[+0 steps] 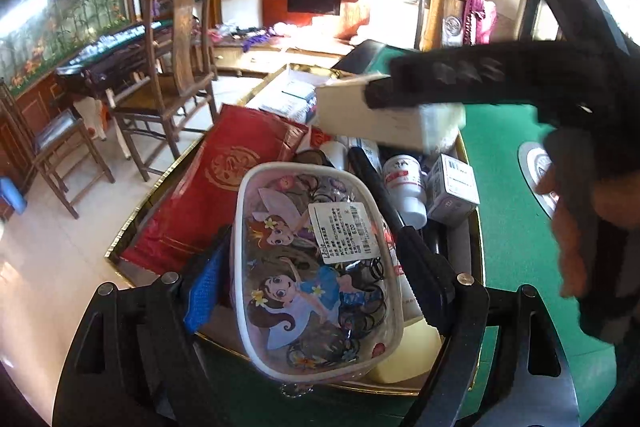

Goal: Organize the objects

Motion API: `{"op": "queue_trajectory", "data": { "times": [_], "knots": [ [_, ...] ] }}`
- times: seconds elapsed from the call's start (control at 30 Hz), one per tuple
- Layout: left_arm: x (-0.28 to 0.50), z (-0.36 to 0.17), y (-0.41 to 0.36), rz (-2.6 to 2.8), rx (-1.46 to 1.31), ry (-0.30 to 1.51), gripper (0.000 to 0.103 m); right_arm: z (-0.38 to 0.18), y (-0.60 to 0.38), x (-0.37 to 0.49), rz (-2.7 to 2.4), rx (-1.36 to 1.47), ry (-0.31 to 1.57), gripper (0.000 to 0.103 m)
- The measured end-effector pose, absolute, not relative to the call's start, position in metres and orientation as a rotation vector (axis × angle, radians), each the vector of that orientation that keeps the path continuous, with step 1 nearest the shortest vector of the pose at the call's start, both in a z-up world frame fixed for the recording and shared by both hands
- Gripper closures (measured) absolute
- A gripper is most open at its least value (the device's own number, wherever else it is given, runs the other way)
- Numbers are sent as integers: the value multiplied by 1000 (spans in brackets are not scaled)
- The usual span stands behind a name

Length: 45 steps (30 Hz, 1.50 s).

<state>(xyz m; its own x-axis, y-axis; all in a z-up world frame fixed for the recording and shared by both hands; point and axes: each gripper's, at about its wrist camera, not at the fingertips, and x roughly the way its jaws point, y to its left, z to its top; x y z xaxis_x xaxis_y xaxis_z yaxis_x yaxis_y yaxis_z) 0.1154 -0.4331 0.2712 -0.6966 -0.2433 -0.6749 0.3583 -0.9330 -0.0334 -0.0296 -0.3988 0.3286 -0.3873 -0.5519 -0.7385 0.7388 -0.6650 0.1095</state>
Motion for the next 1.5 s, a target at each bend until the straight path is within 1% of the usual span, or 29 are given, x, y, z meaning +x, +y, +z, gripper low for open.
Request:
{"op": "queue_trajectory", "data": {
  "times": [0.27,0.47,0.6,0.67,0.8,0.87,0.9,0.97,1.03,1.13,1.2,1.33,1.37,1.4,1.5],
  "knots": [
    [118,276,-429,-2573,963,215,20,343,-369,-3,-2118,895,300,23],
    [132,285,-422,-2584,881,190,20,351,-323,14,-2156,840,148,23],
    [142,291,-422,-2602,818,208,20,343,-289,33,-2162,844,82,23],
    [147,295,-419,-2585,785,196,20,336,-273,48,-2178,830,98,23],
    [167,305,-401,-2548,687,56,20,323,-244,78,-2219,795,117,23],
    [182,307,-398,-2562,648,27,20,321,-228,93,-2241,759,95,23],
    [189,307,-398,-2578,645,29,18,320,-222,100,-2256,740,108,22],
    [197,307,-402,-2627,668,64,17,318,-213,113,-2282,711,141,22],
    [200,306,-404,-2608,710,82,17,316,-205,123,-2305,691,130,21],
    [204,305,-401,-2557,685,17,18,313,-197,132,-2333,669,139,21],
    [205,302,-397,-2529,660,-38,18,310,-199,134,-2365,664,190,20],
    [207,300,-392,-2563,647,-32,18,301,-204,136,-2364,684,246,20],
    [208,301,-391,-2572,648,-29,18,298,-205,135,-2348,693,244,19],
    [208,301,-392,-2580,653,-18,18,295,-206,134,-2323,713,235,15],
    [209,302,-393,-2598,654,2,17,288,-207,131,-2280,762,196,12]
  ]
}}
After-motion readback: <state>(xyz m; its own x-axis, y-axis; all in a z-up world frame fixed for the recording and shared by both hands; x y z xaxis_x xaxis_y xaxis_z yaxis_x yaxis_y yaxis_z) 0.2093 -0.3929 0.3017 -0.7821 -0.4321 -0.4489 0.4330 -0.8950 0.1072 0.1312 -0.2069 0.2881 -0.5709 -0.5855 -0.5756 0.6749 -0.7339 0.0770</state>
